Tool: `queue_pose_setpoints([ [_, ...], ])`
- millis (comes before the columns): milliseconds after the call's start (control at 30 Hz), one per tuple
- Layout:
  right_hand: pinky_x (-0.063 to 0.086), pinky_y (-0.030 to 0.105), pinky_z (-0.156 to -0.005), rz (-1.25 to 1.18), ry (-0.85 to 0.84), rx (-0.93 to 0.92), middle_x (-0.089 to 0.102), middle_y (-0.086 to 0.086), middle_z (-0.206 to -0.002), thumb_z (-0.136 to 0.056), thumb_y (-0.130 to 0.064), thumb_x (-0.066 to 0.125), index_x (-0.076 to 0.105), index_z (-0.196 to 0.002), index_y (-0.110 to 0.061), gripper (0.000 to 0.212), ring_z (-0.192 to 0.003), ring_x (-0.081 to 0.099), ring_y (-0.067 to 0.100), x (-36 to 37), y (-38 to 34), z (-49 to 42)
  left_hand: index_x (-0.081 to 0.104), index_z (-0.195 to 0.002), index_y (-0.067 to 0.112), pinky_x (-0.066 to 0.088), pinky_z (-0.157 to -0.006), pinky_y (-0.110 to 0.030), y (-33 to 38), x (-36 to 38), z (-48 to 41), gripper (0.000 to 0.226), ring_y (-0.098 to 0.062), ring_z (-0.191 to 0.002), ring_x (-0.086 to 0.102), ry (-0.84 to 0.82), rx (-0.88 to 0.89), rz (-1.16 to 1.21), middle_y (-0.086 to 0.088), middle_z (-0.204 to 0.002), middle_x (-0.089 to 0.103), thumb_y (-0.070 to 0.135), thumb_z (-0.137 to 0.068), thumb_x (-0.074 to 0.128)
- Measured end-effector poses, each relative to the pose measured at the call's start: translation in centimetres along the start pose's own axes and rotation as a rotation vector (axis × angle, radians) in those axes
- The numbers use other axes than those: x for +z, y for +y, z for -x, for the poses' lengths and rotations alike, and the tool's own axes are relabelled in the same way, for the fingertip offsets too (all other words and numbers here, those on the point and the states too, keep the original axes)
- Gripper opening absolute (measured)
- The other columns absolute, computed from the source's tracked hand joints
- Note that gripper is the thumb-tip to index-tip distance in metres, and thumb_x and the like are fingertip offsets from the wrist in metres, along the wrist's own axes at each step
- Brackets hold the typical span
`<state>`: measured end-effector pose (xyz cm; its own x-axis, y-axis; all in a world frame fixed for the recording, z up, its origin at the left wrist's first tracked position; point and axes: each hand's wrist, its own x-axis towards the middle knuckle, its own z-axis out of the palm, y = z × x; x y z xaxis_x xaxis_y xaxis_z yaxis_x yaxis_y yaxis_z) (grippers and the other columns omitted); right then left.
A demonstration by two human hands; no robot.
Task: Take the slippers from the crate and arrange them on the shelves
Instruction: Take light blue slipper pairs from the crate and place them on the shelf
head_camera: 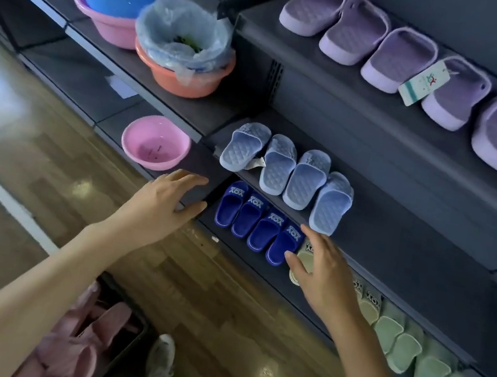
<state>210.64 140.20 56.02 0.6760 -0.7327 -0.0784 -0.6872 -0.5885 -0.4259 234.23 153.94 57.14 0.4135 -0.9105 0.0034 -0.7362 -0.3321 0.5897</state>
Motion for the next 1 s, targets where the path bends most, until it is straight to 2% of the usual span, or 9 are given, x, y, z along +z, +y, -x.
queue_pose_setpoints([
  [100, 0.034, 0.031, -0.102, 0.017, -0.013, -0.090, 0.047, 0.001, -0.137, -0.092, -0.036, 0.051, 0.037, -0.139, -0.016, 0.053, -0.126, 0.042, 0.018, -0.7, -0.1, 2.0, 0.050, -0.131, 0.018, 0.042, -0.096, -0.041, 0.9, 0.1, 3.7, 0.043, -0.028, -0.114, 0.052, 0.066, -0.055, -0.031, -0.003, -0.130, 0.052, 0.034, -0.090, 0.053],
  [267, 0.034, 0.033, -0.103, 0.054, -0.030, -0.237, 0.048, 0.003, -0.136, -0.092, -0.042, 0.047, 0.040, -0.138, -0.013, 0.055, -0.126, 0.043, 0.020, -1.5, 0.2, 6.0, 0.050, -0.129, 0.022, 0.042, -0.097, -0.046, 3.1, 1.3, 10.7, 0.059, -0.023, -0.114, 0.052, 0.142, -0.114, -0.056, 0.002, -0.128, 0.053, 0.058, -0.084, 0.036],
  [333, 0.033, 0.032, -0.104, 0.070, -0.044, -0.284, 0.048, 0.002, -0.136, -0.089, -0.047, 0.040, 0.040, -0.138, -0.014, 0.059, -0.126, 0.043, 0.019, -1.5, 0.2, 7.7, 0.051, -0.128, 0.021, 0.045, -0.094, -0.046, 3.9, 1.9, 13.7, 0.061, -0.024, -0.112, 0.054, 0.164, -0.128, -0.053, 0.003, -0.126, 0.054, 0.057, -0.083, 0.034],
  [500, 0.028, 0.029, -0.104, 0.068, -0.110, -0.401, 0.046, -0.002, -0.138, -0.093, -0.043, 0.045, 0.040, -0.138, -0.018, 0.052, -0.127, 0.039, 0.016, -0.6, -1.3, 11.0, 0.053, -0.126, 0.020, 0.045, -0.093, -0.042, 4.9, 1.9, 21.1, 0.056, -0.020, -0.102, 0.058, 0.253, -0.246, -0.051, 0.006, -0.126, 0.054, 0.053, -0.085, 0.036],
  [633, 0.030, 0.031, -0.104, 0.073, -0.161, -0.518, 0.048, -0.002, -0.135, -0.092, -0.044, 0.046, 0.042, -0.137, -0.018, 0.052, -0.126, 0.041, 0.016, 0.7, -4.5, 12.5, 0.054, -0.126, 0.015, 0.040, -0.098, -0.038, 4.7, 1.0, 26.8, 0.039, -0.023, -0.114, 0.053, 0.354, -0.351, -0.074, 0.001, -0.127, 0.055, 0.035, -0.092, 0.049],
  [767, 0.033, 0.034, -0.103, 0.077, -0.186, -0.631, 0.052, -0.002, -0.132, -0.089, -0.043, 0.047, 0.046, -0.134, -0.018, 0.052, -0.124, 0.045, 0.017, 2.5, -8.5, 13.6, 0.055, -0.124, 0.015, 0.042, -0.097, -0.040, 3.3, 0.2, 31.9, 0.051, -0.024, -0.111, 0.054, 0.416, -0.424, -0.088, 0.000, -0.124, 0.056, 0.045, -0.085, 0.040],
  [933, 0.037, 0.037, -0.105, 0.095, -0.221, -0.747, 0.053, 0.000, -0.132, -0.089, -0.032, 0.058, 0.047, -0.134, -0.018, 0.048, -0.123, 0.047, 0.017, 5.7, -14.5, 14.4, 0.057, -0.122, 0.012, 0.045, -0.095, -0.048, -0.4, -1.3, 37.1, 0.053, -0.028, -0.112, 0.056, 0.486, -0.524, -0.090, -0.005, -0.123, 0.058, 0.044, -0.083, 0.040],
  [1000, 0.039, 0.039, -0.105, 0.072, -0.220, -0.792, 0.055, 0.001, -0.130, -0.089, -0.030, 0.060, 0.050, -0.132, -0.017, 0.046, -0.122, 0.048, 0.017, 7.3, -17.5, 14.9, 0.058, -0.121, 0.011, 0.045, -0.096, -0.047, -2.3, -2.1, 39.2, 0.053, -0.029, -0.112, 0.056, 0.511, -0.562, -0.099, -0.006, -0.123, 0.058, 0.044, -0.083, 0.040],
])
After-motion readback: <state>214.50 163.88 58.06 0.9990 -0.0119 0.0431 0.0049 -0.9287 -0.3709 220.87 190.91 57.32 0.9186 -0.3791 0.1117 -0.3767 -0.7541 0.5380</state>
